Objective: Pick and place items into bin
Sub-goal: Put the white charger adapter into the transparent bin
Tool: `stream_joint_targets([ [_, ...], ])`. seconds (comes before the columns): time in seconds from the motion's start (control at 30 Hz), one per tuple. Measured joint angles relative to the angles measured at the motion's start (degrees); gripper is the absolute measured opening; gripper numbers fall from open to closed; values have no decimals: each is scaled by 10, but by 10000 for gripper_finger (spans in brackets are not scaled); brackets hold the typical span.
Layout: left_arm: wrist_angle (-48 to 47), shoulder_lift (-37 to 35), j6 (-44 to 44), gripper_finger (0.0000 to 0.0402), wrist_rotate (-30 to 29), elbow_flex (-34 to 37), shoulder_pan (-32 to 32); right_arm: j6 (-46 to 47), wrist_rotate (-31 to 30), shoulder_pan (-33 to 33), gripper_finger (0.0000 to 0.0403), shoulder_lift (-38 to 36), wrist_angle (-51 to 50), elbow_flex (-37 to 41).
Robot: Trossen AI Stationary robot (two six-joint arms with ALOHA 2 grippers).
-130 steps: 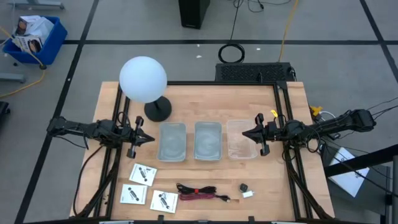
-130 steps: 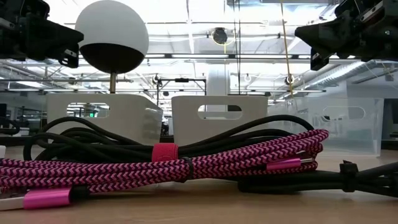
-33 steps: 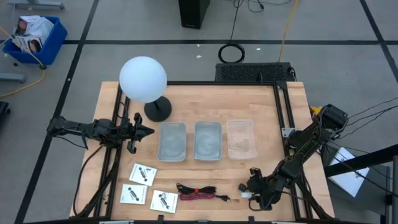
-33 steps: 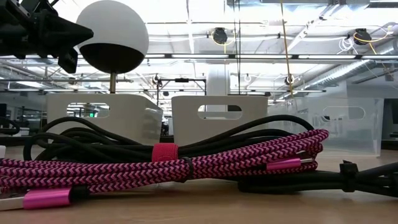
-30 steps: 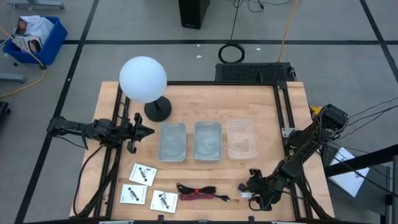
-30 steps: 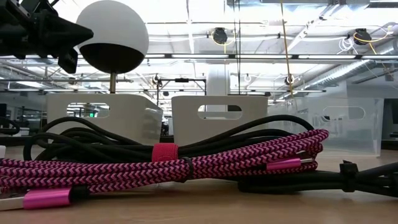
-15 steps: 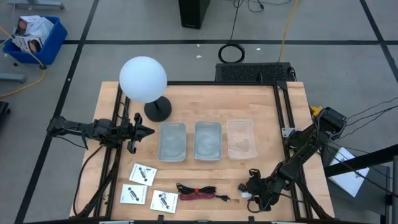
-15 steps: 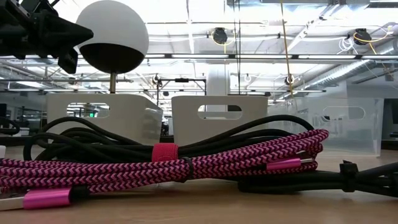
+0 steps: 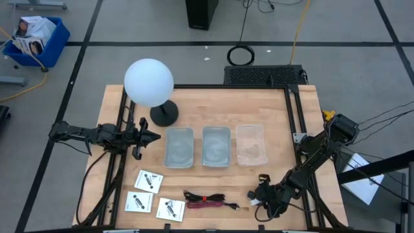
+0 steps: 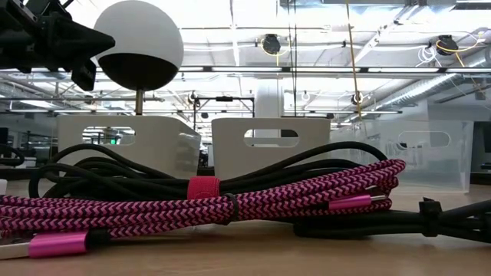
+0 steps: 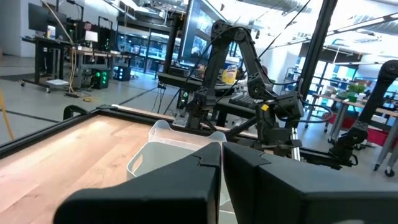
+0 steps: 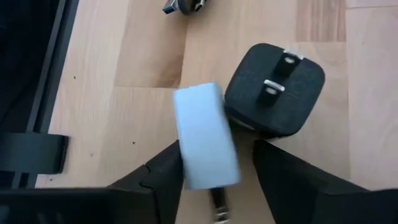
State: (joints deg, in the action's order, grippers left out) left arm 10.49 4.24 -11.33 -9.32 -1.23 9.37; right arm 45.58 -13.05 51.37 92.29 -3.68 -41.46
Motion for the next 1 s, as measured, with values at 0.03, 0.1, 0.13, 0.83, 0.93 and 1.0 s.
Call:
stream_joint_targets([
  [0.03, 0, 0, 0, 21, 0, 0, 0, 0, 0, 0, 158, -2, -1, 1],
  [0.1, 0, 0, 0, 21, 0, 0, 0, -3, 7, 0, 128, -7, -2, 1],
  [0.13, 0, 0, 0, 21, 0, 0, 0, -6, 11, 0, 113, -9, -2, 1],
  [0.83, 0, 0, -27, 21, 3, 0, 0, -197, -54, -23, 93, -129, -52, -82],
  [0.93, 0, 0, -27, 21, 3, 0, 0, -252, -128, -41, 93, -166, -129, -130],
  [1.0, 0, 0, -27, 21, 3, 0, 0, -269, -181, -55, 93, -187, -189, -162],
])
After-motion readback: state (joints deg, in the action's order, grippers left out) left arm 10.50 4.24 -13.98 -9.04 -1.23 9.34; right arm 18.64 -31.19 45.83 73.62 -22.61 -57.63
